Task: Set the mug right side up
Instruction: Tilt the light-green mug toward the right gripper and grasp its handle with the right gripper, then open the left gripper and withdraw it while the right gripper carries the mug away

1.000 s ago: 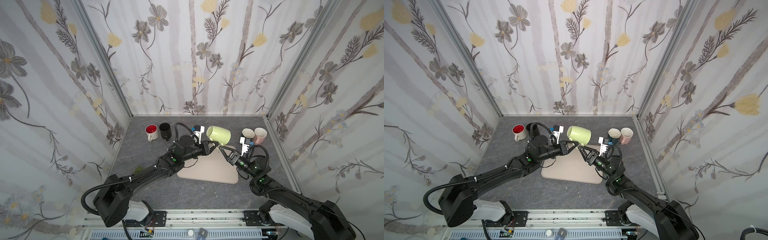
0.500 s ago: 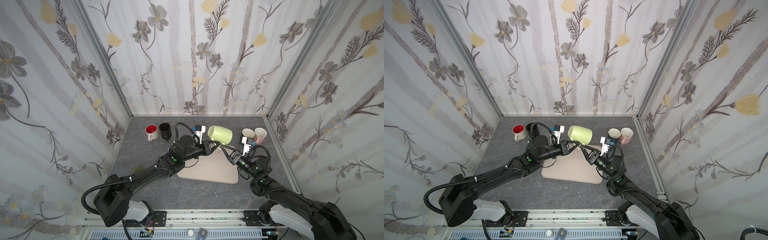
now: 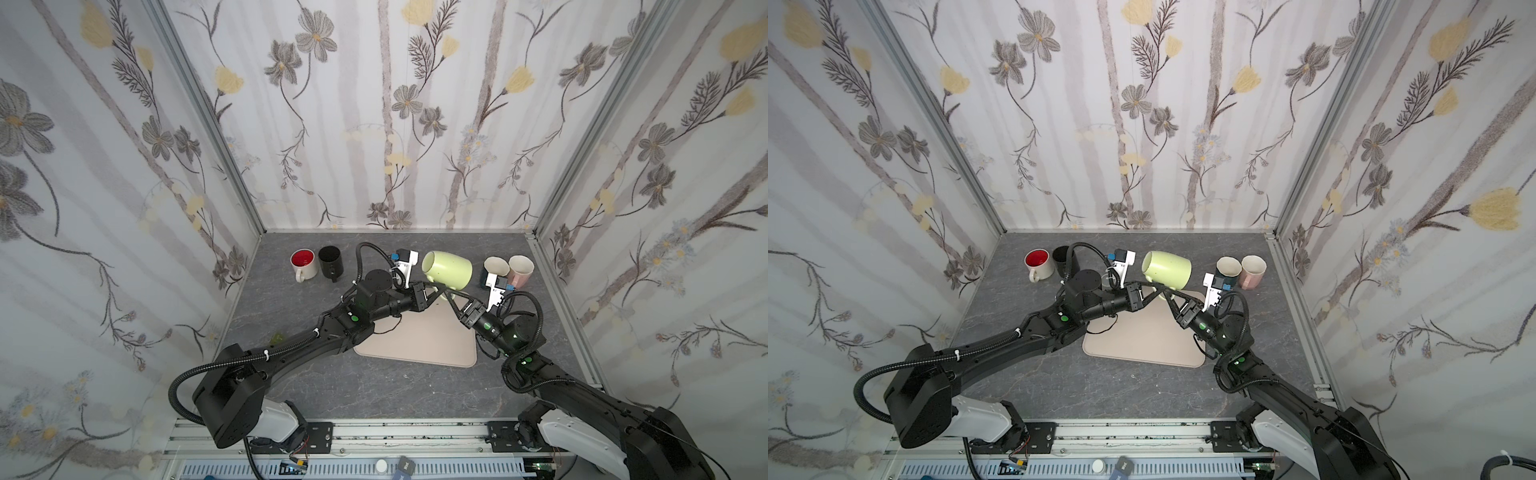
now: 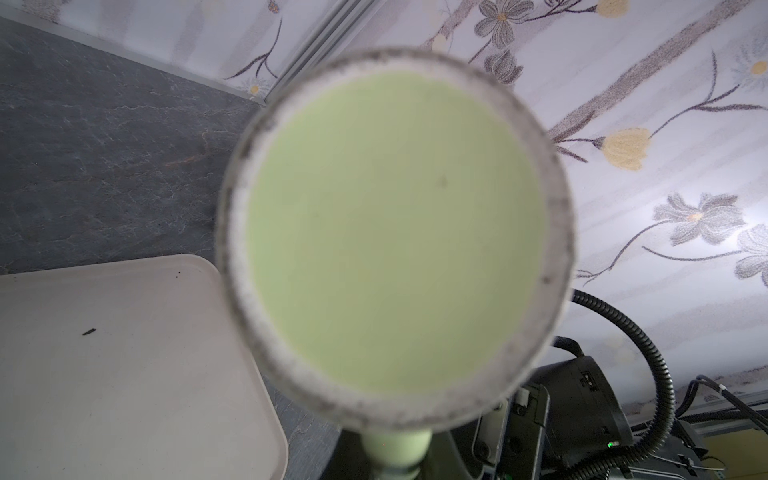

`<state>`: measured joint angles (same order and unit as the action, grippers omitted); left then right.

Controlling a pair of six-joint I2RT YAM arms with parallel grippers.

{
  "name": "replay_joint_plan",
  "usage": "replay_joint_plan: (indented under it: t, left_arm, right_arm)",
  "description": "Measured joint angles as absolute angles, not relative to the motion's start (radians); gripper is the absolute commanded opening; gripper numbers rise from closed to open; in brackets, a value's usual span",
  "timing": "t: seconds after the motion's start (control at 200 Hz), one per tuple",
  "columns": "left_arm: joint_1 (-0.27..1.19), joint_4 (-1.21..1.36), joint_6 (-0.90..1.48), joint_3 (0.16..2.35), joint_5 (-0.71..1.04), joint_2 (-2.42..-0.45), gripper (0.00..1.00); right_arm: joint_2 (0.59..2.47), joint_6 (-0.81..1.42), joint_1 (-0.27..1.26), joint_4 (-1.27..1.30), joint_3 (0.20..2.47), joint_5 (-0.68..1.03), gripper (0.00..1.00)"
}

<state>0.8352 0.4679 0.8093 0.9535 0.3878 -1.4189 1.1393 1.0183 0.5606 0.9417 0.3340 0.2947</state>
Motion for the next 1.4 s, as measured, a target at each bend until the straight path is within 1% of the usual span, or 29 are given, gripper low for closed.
replay_joint_plan:
  t: [0.045,0.085,0.29,0.385,0.49,0.525,0.565,0.595,0.689,0.804,0.939,1.209,1.399]
  left_arm:
    - [0.835,0.467,0.799,0.953,0.387,-1.419,0.0]
    - [0.835,0.466,0.799,0.954,0.386,-1.419,0.0]
    - [0.835,0.463,0.816,0.969,0.386,-1.429,0.0]
    - [0.835,0.451,0.815,0.979,0.385,-1.435,0.0]
    - [0.835,0.437,0.813,0.992,0.383,-1.44,0.0]
    - [0.835,0.434,0.812,0.995,0.382,-1.441,0.12]
    - [0.835,0.426,0.811,0.998,0.379,-1.441,0.35]
    - [0.835,0.42,0.806,1.0,0.375,-1.441,0.46]
    - [0.836,0.392,0.784,1.002,0.354,-1.441,0.71]
    - [0.846,0.369,0.761,1.002,0.363,-1.426,0.9]
    - [0.842,0.369,0.736,0.986,0.325,-1.398,1.0]
    - [0.844,0.362,0.721,0.979,0.315,-1.396,1.0]
    - [0.844,0.348,0.707,0.949,0.288,-1.373,1.0]
  right_arm:
    - [1.136,1.023,0.559,0.944,0.334,0.283,0.13]
    - [1.132,1.02,0.559,0.946,0.334,0.281,0.1]
    - [1.125,1.009,0.557,0.957,0.335,0.277,0.07]
    - [1.125,1.008,0.557,0.945,0.339,0.27,0.01]
    - [1.126,1.008,0.556,0.945,0.342,0.263,0.0]
    - [1.127,1.008,0.556,0.945,0.342,0.262,0.0]
    - [1.128,1.009,0.556,0.944,0.344,0.261,0.0]
    - [1.129,1.009,0.556,0.944,0.344,0.263,0.0]
    - [1.13,1.012,0.557,0.938,0.348,0.265,0.0]
    - [1.129,1.013,0.559,0.897,0.348,0.289,0.0]
    - [1.108,1.009,0.557,0.838,0.348,0.276,0.0]
    - [1.047,0.992,0.554,0.747,0.336,0.205,0.0]
    - [0.992,0.965,0.55,0.636,0.336,0.135,0.0]
